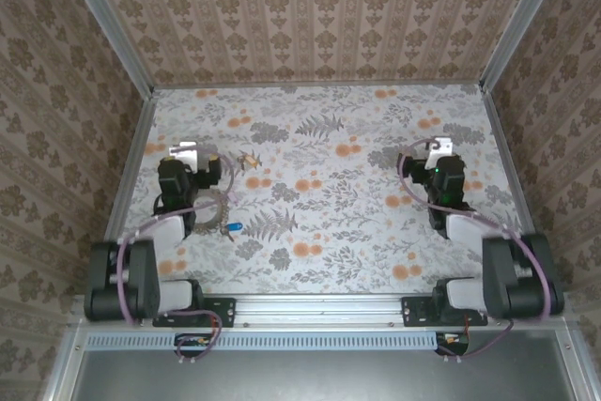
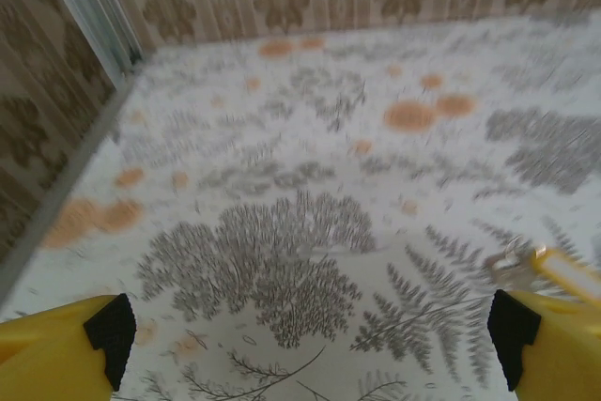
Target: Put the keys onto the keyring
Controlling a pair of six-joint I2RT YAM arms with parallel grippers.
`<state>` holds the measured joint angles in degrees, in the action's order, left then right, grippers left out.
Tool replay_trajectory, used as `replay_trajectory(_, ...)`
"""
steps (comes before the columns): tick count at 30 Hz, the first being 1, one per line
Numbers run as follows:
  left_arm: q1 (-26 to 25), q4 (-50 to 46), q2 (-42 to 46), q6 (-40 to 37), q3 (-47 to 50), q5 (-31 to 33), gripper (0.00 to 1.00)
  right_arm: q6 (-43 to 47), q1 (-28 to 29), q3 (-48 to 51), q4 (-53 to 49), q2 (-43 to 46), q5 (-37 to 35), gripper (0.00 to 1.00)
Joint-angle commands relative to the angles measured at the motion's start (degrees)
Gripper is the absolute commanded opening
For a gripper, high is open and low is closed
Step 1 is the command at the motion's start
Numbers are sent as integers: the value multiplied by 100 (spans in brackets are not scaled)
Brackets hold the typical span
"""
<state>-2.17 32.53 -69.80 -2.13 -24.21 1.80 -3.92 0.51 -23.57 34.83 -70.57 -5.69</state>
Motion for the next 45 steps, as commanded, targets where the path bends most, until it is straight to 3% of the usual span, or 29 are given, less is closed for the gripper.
replay_trajectory(1,-125,-2281,1130,725,-777,356,100,-1207,-42,-691,-2153,1369,-1171,100)
replay_trajectory(3,-110,-3813,1564,1378,-1450,427,100,-2400,-123,-1377,-4355,2055,-1598,100)
replay_trajectory(7,119,-6815,1640,3446,-2594,1043,100,-2395,-153,-1180,-4654,2752,-733,100)
replay_trajectory(10,712,-7431,1341,3473,-2707,-524,100,-2464,-19,-1150,-5010,2733,-147,100)
replay_trajectory(12,1008,-7898,896,3580,-2754,-1212,100,-2406,263,-1158,-5176,2592,49,100)
replay_trajectory(16,856,-7869,84,3016,-2634,-1902,100,-2471,817,-1108,-5261,2438,-55,100)
replay_trajectory(19,360,-7594,-419,3040,-2633,-2121,100,-2620,1006,-1074,-5152,2340,54,99)
replay_trajectory(26,-159,-6987,-1296,3034,-2554,-1499,100,-2740,1085,-1261,-5271,2239,203,100)
replay_trajectory(35,-686,-6320,-2061,2710,-2467,-2140,100,-2819,1084,-1515,-5529,2321,200,100)
replay_trajectory(39,-1399,-5998,-2233,2825,-2479,-2360,100,-2816,1089,-1580,-5570,2327,180,100)
replay_trajectory(45,-3063,-5828,-2892,3183,-3039,-2086,100,-2907,1092,-1563,-5651,2352,11,99)
